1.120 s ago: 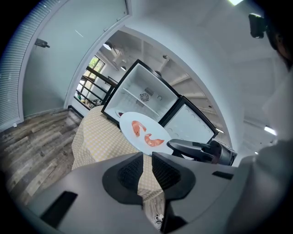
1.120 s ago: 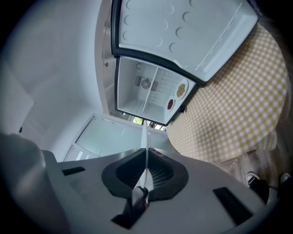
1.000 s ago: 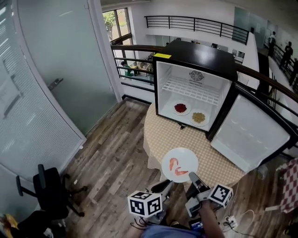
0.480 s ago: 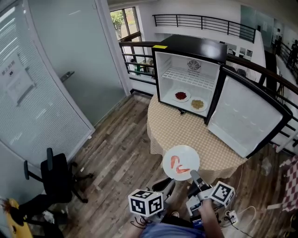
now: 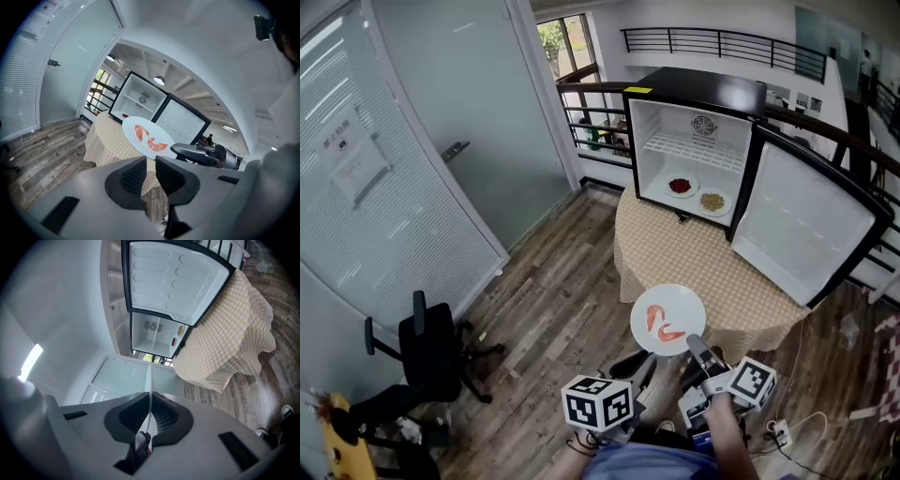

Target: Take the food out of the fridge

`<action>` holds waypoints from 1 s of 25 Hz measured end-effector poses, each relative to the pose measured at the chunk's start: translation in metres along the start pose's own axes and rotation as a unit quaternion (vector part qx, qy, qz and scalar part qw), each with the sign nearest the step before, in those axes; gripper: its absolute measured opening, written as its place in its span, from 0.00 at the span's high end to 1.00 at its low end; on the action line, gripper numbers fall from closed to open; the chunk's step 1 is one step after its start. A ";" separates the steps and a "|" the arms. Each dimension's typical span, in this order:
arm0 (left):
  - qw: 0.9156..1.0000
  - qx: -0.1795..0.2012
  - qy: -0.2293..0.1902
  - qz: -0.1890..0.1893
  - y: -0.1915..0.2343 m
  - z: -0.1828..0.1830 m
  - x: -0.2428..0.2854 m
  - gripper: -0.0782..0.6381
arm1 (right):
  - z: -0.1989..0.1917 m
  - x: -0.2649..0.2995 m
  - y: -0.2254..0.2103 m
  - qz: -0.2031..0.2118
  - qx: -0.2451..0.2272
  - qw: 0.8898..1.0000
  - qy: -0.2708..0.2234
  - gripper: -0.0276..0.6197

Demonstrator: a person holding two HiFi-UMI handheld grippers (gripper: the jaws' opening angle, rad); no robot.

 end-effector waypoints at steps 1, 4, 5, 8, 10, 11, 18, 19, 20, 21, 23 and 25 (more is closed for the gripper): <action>1.000 0.001 -0.002 0.000 0.001 0.001 -0.003 0.81 | -0.002 0.001 0.002 0.000 -0.004 1.000 -0.001 0.92; 1.000 0.001 -0.006 -0.001 0.009 0.005 -0.014 0.81 | -0.012 0.007 0.010 -0.001 -0.016 1.000 -0.001 0.92; 1.000 0.000 -0.007 0.000 0.012 0.006 -0.018 0.81 | -0.016 0.010 0.013 0.000 -0.018 1.000 0.000 0.92; 1.000 -0.002 -0.009 0.001 0.024 0.009 -0.032 0.81 | -0.032 0.019 0.021 0.005 -0.015 1.000 0.000 0.92; 1.000 -0.003 -0.010 0.000 0.032 0.011 -0.040 0.81 | -0.043 0.023 0.025 0.002 -0.015 1.000 0.000 0.92; 1.000 -0.005 -0.011 0.000 0.037 0.011 -0.044 0.81 | -0.047 0.026 0.027 -0.001 -0.017 1.000 0.000 0.92; 1.000 -0.009 -0.011 -0.005 0.056 0.012 -0.065 0.81 | -0.072 0.037 0.035 -0.007 -0.016 1.000 -0.002 0.92; 1.000 -0.009 -0.011 -0.006 0.058 0.012 -0.066 0.81 | -0.075 0.038 0.036 -0.009 -0.016 1.000 -0.003 0.92; 1.000 -0.010 -0.010 -0.007 0.060 0.012 -0.068 0.81 | -0.077 0.039 0.036 -0.010 -0.016 1.000 -0.004 0.92; 1.000 -0.010 -0.011 -0.008 0.062 0.012 -0.069 0.81 | -0.079 0.039 0.037 -0.011 -0.017 1.000 -0.004 0.92; 1.000 -0.010 -0.010 -0.010 0.064 0.012 -0.071 0.81 | -0.082 0.040 0.038 -0.013 -0.019 1.000 -0.006 0.92; 1.000 -0.009 -0.010 -0.013 0.065 0.012 -0.072 0.81 | -0.084 0.041 0.040 -0.009 -0.017 1.000 -0.009 0.92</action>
Point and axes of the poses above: the fingertips, and each gripper's own axes: x forward along the fingers, y to its left, z out of its top, the point moved 4 cm from there along -x, backward along the fingers, and after that the axes turned 1 degree about z, right-handed, at the moved point
